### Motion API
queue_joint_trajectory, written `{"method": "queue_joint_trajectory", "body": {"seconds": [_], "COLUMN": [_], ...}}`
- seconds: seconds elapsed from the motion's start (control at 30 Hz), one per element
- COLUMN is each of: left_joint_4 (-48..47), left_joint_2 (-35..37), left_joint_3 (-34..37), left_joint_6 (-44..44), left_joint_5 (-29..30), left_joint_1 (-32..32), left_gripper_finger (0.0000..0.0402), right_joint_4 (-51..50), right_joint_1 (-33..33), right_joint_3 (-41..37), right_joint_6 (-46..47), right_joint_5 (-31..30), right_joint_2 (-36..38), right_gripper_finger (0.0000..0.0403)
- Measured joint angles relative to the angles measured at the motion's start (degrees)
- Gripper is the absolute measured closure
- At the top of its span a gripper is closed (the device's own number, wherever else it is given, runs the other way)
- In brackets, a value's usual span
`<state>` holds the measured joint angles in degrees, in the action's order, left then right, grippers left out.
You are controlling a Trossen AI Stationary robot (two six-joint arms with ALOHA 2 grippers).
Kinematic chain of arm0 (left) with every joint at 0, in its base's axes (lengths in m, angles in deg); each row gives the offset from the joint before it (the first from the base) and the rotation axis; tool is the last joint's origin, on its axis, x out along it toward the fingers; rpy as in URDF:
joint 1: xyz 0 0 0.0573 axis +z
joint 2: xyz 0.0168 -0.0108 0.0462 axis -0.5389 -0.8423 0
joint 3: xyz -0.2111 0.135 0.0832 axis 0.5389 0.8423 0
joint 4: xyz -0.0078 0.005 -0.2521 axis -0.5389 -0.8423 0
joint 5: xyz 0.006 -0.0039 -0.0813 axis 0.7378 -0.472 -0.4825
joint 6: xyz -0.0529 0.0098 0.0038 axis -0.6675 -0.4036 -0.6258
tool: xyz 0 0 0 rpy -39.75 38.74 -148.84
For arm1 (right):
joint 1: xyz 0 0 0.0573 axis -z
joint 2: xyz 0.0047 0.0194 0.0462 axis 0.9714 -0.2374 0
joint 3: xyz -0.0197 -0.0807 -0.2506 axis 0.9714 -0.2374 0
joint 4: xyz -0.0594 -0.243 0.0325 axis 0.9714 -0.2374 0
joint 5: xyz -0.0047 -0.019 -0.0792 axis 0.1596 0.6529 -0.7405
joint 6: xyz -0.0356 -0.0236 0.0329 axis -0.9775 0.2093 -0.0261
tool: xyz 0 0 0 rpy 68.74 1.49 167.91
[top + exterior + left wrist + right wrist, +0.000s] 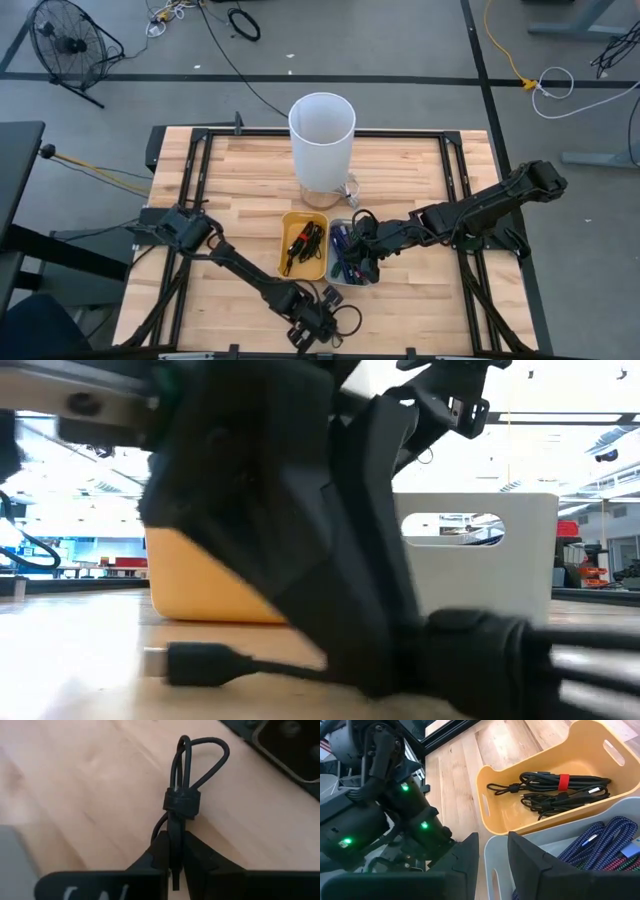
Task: Pick & Place USB Port
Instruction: Put the black charger cable into the yellow bin
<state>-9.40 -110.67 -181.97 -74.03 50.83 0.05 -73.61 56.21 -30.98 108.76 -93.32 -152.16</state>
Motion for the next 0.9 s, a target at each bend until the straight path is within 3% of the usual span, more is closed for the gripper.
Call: {"method": "queue_joint_trajectory", "body": {"seconds": [0.27,0.53,0.77,0.9], "left_joint_4": [-12.3,-35.0,-56.0,-59.6], "left_joint_2": [0.0,0.0,2.6,5.7], "left_joint_3": [-9.8,-21.8,-22.2,-22.2], "left_joint_6": [0.5,-16.6,-32.6,-37.4], "left_joint_5": [10.2,23.5,33.5,37.7], "left_joint_1": [-2.2,-2.2,-2.1,-2.1], "left_gripper_finger": [0.0372,0.0372,0.0372,0.0372], "right_joint_4": [-0.1,-0.2,-0.3,-0.6], "right_joint_1": [0.0,0.0,0.0,0.0], "right_joint_3": [0.0,0.0,0.0,0.0], "right_joint_6": [-0.1,-0.1,-0.1,-0.1], "right_joint_5": [0.0,0.0,0.2,0.3], "right_joint_2": [0.0,0.0,0.0,0.0], "right_gripper_finger": [0.0298,0.0298,0.0298,0.0298]}}
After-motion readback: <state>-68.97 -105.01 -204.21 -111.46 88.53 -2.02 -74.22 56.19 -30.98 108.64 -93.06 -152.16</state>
